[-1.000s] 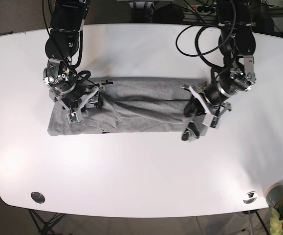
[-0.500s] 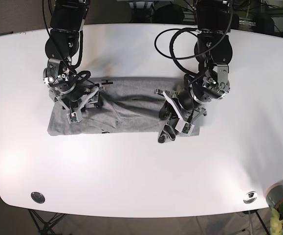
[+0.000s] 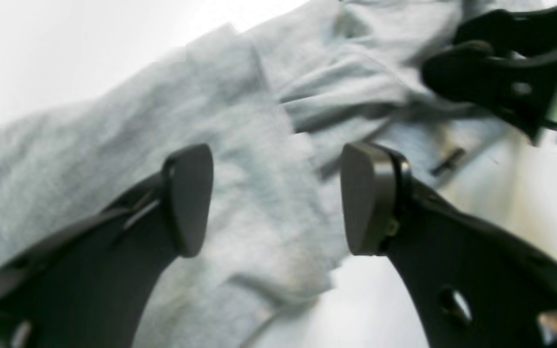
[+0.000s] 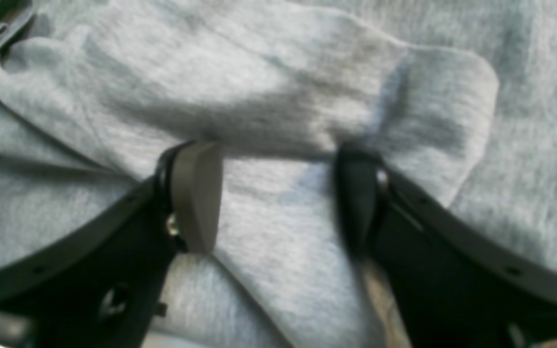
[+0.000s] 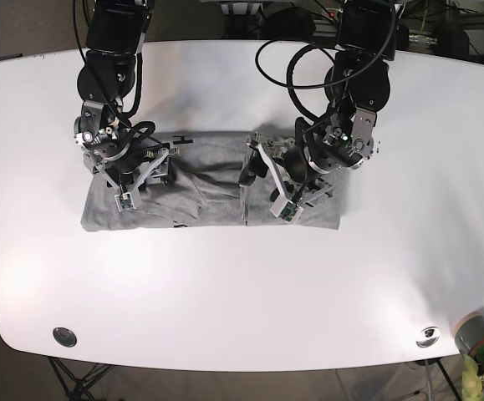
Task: Fold the T-shirt properly
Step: 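Slide the left gripper along the folded shirt toward the right gripper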
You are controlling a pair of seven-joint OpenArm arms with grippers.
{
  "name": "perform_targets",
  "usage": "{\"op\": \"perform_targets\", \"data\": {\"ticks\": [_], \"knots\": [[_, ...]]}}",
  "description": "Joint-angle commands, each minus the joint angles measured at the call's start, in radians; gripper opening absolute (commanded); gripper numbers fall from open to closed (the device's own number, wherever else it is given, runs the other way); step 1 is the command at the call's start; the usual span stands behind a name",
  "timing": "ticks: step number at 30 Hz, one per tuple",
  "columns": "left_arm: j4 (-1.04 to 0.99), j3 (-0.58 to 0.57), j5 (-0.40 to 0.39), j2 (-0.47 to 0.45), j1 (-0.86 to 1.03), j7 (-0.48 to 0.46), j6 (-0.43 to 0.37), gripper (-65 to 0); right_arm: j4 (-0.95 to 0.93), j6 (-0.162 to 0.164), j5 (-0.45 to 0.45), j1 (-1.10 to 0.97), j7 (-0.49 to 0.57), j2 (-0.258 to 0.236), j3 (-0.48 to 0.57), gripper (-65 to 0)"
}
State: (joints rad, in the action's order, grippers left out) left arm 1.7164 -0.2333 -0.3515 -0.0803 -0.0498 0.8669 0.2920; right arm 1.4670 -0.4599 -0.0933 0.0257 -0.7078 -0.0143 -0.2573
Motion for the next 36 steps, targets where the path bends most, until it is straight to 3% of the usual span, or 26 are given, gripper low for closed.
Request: {"op": "perform_targets", "data": {"ticks": [1, 8, 13, 16, 19, 22, 26, 30, 36], "knots": [[0.078, -0.005, -0.011, -0.011, -0.020, -0.036, -0.004, -25.0, 0.014, 0.005, -0.001, 0.013, -0.002, -0.006, -0.001, -27.9], [0.115, 0.170, -0.011, -0.013, -0.020, -0.038, -0.004, -25.1, 0.094, 0.005, -0.046, 0.013, -0.006, -0.006, -0.001, -27.4], [0.080, 0.318, -0.014, -0.022, -0.014, -0.038, 0.000, -25.1, 0.209, 0.010, -0.176, 0.046, -0.118, -0.029, -0.026, -27.3], [0.049, 0.366, -0.028, -0.045, -0.014, -0.038, 0.005, -25.3, 0.234, 0.010, -0.253, 0.076, -0.186, -0.043, -0.093, -27.3], [0.015, 0.406, -0.064, -0.057, -0.012, -0.038, 0.071, -25.7, 0.231, 0.005, -0.360, 0.122, -0.255, -0.062, -0.193, -27.0], [-0.022, 0.466, -0.094, -0.065, -0.002, -0.038, 0.149, -32.2, 0.171, 0.005, -0.469, 0.161, -0.309, -0.109, -0.290, -23.5], [-0.077, 0.496, -0.094, -0.066, 0.000, -0.038, 0.215, -48.6, 0.011, 0.005, -0.563, 0.202, -0.316, -0.200, -0.376, -14.9], [-0.118, 0.496, -0.091, -0.069, 0.001, -0.038, 0.263, -61.5, -0.157, 0.003, -0.638, 0.214, -0.310, -0.286, -0.422, -15.1], [-0.177, 0.496, -0.090, -0.069, 0.001, -0.038, 0.276, -64.2, -0.371, 0.003, -0.693, 0.233, -0.272, -0.369, -0.414, -16.0]]}}
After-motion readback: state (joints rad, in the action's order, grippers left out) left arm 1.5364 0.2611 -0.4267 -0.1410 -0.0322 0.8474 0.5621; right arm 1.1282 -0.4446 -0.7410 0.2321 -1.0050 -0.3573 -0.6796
